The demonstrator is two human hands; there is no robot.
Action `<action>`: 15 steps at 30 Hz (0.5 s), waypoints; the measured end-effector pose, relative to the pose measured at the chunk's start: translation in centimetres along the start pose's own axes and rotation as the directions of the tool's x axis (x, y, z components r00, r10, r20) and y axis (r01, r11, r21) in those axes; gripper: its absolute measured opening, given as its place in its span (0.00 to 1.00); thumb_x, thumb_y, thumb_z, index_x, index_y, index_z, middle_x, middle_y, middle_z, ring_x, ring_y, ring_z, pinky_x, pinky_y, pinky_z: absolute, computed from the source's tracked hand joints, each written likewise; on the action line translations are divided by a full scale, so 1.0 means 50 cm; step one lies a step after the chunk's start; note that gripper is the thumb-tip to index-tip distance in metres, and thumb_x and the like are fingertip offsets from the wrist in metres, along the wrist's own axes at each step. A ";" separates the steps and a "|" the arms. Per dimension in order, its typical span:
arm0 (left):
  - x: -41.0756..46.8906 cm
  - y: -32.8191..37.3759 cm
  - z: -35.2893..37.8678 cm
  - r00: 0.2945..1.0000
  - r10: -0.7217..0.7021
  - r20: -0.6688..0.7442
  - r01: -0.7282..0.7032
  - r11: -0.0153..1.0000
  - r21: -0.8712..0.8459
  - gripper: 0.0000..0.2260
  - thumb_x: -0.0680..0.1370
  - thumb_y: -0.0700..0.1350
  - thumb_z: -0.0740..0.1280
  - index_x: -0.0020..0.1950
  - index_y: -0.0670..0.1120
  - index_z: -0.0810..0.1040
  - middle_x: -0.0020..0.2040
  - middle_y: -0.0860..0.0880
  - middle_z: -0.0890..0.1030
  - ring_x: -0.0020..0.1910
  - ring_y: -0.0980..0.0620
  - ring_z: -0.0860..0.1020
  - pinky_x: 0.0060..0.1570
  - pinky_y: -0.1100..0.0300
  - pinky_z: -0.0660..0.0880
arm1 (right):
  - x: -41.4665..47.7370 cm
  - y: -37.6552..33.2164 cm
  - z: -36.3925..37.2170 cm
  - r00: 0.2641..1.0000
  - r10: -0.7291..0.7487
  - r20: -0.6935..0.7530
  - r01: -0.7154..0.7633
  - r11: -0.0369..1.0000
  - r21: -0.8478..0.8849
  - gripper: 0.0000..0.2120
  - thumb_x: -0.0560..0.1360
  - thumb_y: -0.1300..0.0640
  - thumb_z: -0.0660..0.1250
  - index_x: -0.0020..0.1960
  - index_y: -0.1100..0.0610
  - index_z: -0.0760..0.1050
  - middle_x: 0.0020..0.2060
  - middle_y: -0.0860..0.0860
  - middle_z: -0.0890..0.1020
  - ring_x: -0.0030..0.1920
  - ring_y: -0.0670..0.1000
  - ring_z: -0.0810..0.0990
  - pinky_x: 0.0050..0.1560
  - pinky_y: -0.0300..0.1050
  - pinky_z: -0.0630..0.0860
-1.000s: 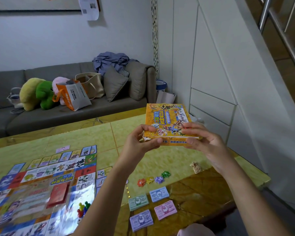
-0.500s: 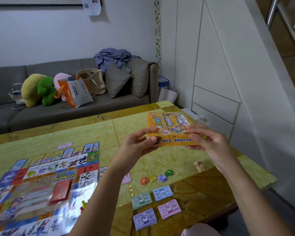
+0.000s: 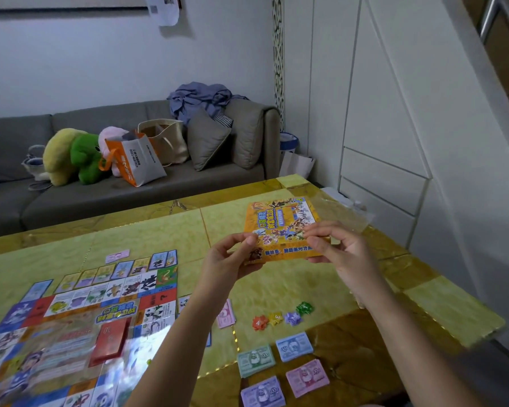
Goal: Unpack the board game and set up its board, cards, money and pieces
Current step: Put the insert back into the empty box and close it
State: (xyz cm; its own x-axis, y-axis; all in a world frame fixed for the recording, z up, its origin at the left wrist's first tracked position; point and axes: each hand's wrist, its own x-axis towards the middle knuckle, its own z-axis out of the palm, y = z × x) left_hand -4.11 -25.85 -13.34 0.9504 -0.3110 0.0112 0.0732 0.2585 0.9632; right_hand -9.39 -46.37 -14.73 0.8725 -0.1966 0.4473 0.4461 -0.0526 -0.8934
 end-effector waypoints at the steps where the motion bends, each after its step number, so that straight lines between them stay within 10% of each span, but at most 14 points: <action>1: 0.006 0.002 -0.002 0.999 0.008 -0.034 -0.008 1.000 -0.006 0.12 0.67 0.48 0.70 0.47 0.42 0.80 0.39 0.46 0.84 0.38 0.49 0.83 0.36 0.62 0.81 | 0.007 0.001 0.010 1.000 -0.007 -0.011 0.007 1.000 0.000 0.05 0.68 0.57 0.71 0.44 0.54 0.83 0.49 0.49 0.82 0.48 0.51 0.83 0.40 0.49 0.83; 10: 0.072 0.002 -0.045 0.977 -0.201 -0.075 0.193 0.976 -0.097 0.11 0.79 0.49 0.64 0.60 0.51 0.73 0.46 0.40 0.82 0.38 0.46 0.83 0.35 0.59 0.81 | 0.115 0.028 0.016 0.986 0.145 0.077 -0.144 0.989 -0.018 0.07 0.62 0.57 0.74 0.39 0.57 0.81 0.46 0.47 0.82 0.46 0.46 0.82 0.37 0.40 0.81; 15: 0.108 0.005 -0.057 0.891 -0.453 -0.021 0.446 0.885 -0.135 0.09 0.77 0.47 0.66 0.45 0.41 0.75 0.32 0.45 0.79 0.24 0.54 0.76 0.23 0.65 0.74 | 0.171 0.045 -0.028 0.891 0.276 0.361 -0.337 0.934 0.117 0.07 0.61 0.56 0.75 0.38 0.54 0.82 0.49 0.49 0.83 0.47 0.49 0.83 0.34 0.38 0.80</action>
State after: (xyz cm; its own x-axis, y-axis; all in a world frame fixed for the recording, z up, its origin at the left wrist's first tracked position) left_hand 1.92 -24.86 -13.80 0.8205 -0.3747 -0.4318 0.5296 0.2137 0.8209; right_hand -1.19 -49.55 -12.98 0.9723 0.1640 0.1667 0.1458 0.1320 -0.9805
